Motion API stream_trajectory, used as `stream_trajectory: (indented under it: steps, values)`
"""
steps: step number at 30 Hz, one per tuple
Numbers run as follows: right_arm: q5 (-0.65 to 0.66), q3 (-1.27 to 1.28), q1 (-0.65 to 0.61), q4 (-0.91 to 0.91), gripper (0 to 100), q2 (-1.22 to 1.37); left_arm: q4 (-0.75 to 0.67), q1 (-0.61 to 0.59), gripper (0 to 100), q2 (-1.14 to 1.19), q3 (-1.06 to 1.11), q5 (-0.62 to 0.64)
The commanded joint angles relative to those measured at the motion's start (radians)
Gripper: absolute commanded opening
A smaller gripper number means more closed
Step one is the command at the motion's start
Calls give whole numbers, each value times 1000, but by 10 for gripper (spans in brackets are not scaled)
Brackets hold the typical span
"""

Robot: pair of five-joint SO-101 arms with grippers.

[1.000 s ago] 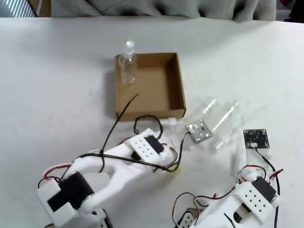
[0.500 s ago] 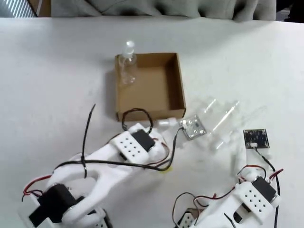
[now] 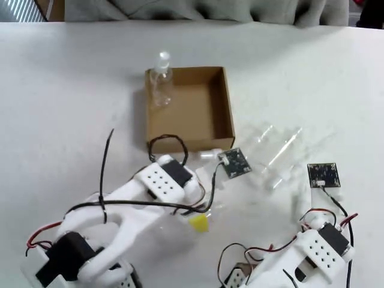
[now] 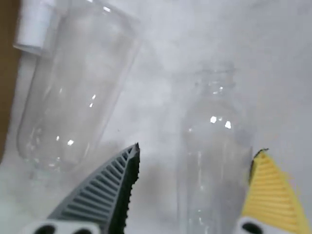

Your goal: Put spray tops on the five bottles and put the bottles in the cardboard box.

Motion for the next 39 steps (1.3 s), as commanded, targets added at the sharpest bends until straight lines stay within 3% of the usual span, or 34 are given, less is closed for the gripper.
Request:
stream_trajectory:
  steps: [1, 20, 35, 39]
  values:
    - [12, -6, -2, -15, 49, -10, 12, -21, 347, -18, -54, -9]
    - [12, -6, -4, -15, 49, -10, -95, 7, 351, -4, -6, -12]
    - [12, 17, -12, -15, 49, -10, -133, 2, 346, 171, -58, -8]
    - [12, 38, -13, -15, 48, -12, -176, 8, 227, 176, -49, -15]
